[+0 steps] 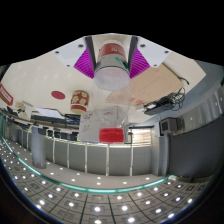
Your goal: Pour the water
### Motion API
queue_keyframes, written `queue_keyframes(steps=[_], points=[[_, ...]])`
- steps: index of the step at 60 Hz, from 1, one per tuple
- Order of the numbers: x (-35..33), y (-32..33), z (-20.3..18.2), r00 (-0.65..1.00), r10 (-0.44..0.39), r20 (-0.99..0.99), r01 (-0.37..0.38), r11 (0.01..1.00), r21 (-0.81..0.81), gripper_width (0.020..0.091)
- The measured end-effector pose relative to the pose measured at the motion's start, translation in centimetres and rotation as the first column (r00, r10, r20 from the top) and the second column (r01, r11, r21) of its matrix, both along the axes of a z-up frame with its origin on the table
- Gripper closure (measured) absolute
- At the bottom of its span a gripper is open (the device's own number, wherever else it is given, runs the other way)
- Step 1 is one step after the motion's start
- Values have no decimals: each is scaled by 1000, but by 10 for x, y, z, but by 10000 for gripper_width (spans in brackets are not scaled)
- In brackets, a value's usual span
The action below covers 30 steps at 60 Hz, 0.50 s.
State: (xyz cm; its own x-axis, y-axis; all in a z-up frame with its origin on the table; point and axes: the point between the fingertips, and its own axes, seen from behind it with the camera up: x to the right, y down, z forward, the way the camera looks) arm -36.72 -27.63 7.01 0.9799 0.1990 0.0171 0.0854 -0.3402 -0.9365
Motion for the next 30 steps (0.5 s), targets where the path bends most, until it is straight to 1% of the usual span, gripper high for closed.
queue_keyframes(steps=[4, 11, 16, 19, 20, 24, 26, 30], points=[[0, 0, 1, 1000, -1, 13, 1, 1000, -3, 618], [-5, 3, 13, 1000, -6, 7, 6, 1000, 4, 718], [-16, 8, 32, 999, 15, -39, -15, 1000, 7, 727], [-29, 16, 47, 995, 25, -97, -25, 1000, 6, 729], [-30, 19, 53, 993, 30, -117, -30, 1000, 4, 761], [-37, 34, 83, 974, 19, -225, -17, 1000, 9, 761], [-43, 42, 98, 957, 24, -288, -22, 1000, 11, 761], [-54, 69, 123, 899, 19, -437, -15, 1000, 13, 761]])
